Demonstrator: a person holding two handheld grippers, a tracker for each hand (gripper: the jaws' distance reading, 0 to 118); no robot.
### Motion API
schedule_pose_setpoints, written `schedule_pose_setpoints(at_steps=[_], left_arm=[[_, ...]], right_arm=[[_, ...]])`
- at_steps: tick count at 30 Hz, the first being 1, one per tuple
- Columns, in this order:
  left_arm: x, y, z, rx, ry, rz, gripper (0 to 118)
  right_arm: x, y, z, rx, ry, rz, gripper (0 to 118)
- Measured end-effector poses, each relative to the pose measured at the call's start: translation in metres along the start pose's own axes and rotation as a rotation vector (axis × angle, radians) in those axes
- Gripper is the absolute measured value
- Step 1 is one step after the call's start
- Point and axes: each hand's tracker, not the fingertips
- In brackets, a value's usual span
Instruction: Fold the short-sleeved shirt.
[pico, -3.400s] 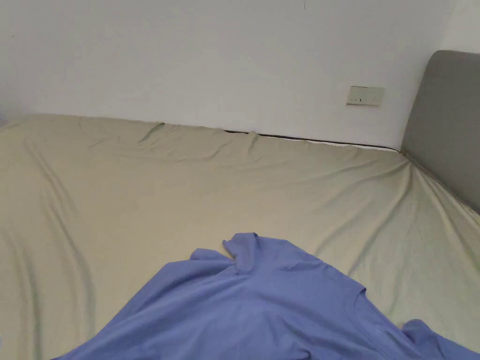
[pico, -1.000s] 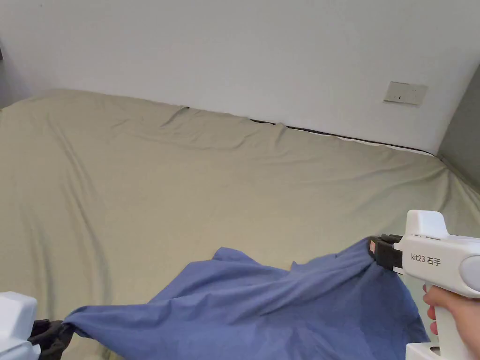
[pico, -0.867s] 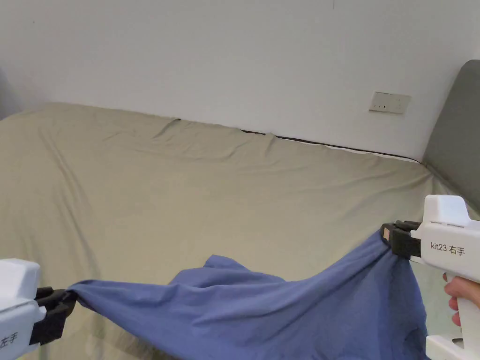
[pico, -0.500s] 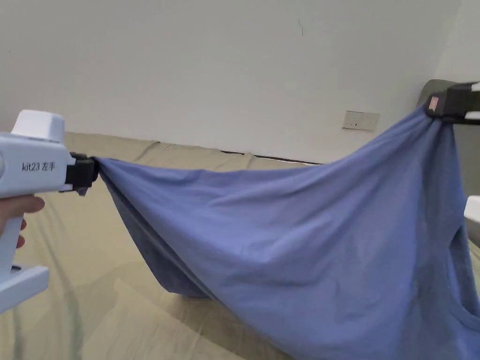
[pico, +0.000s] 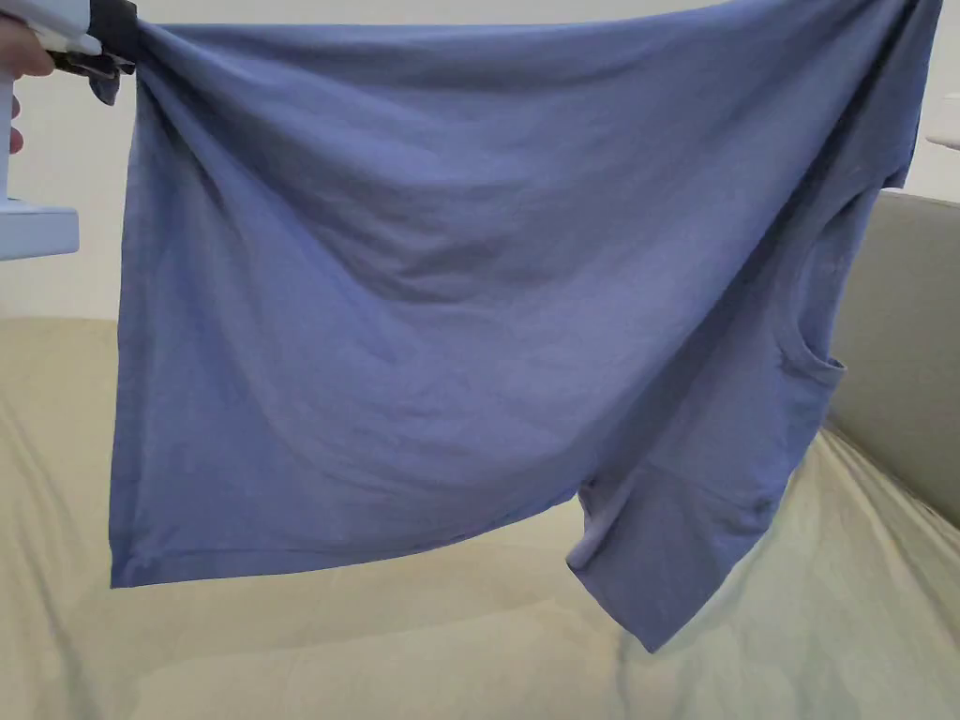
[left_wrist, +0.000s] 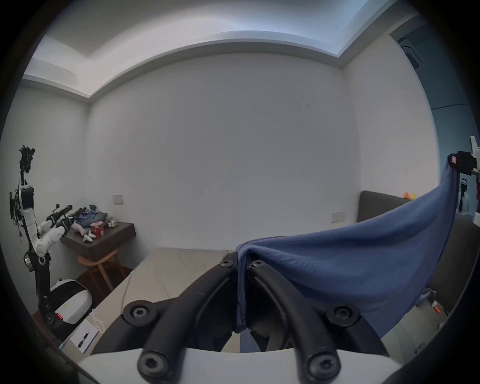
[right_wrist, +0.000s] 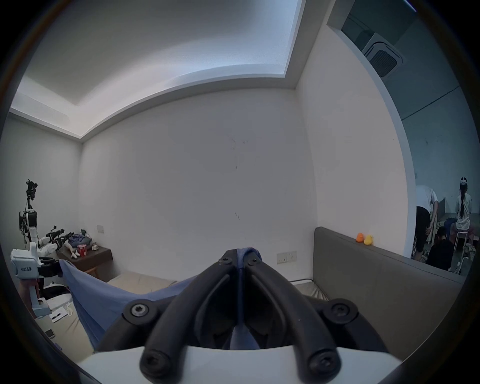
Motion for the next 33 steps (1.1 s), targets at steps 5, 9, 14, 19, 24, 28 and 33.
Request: schedule_pose_setpoints(at_steps=[5, 9, 14, 19, 24, 28, 33], left_arm=[[0.001, -0.008, -0.026, -0.005, 0.046, -0.001, 1], [0.009, -0.067, -0.064, -0.090, 0.083, -0.006, 1], [0.020, -0.125, -0.075, -0.173, 0.063, 0.042, 1], [0.022, -0.140, -0.053, -0.188, 0.049, 0.029, 1], [0.022, -0.162, -0.004, -0.185, 0.015, -0.014, 1], [0.020, -0.213, 0.055, -0.216, -0.024, -0.058, 1], [0.014, -0.287, 0.144, -0.263, -0.105, -0.078, 1]], right_arm=[[-0.012, -0.024, -0.037, -0.033, -0.008, 0.005, 3], [-0.021, -0.085, -0.065, -0.110, -0.021, -0.022, 3], [-0.022, -0.139, -0.076, -0.233, -0.031, -0.062, 3], [-0.017, -0.143, -0.056, -0.215, -0.027, -0.043, 3], [-0.013, -0.151, 0.009, -0.205, 0.026, -0.028, 3], [-0.009, -0.183, 0.099, -0.209, 0.107, -0.011, 3], [-0.002, -0.252, 0.213, -0.317, 0.187, -0.066, 3]])
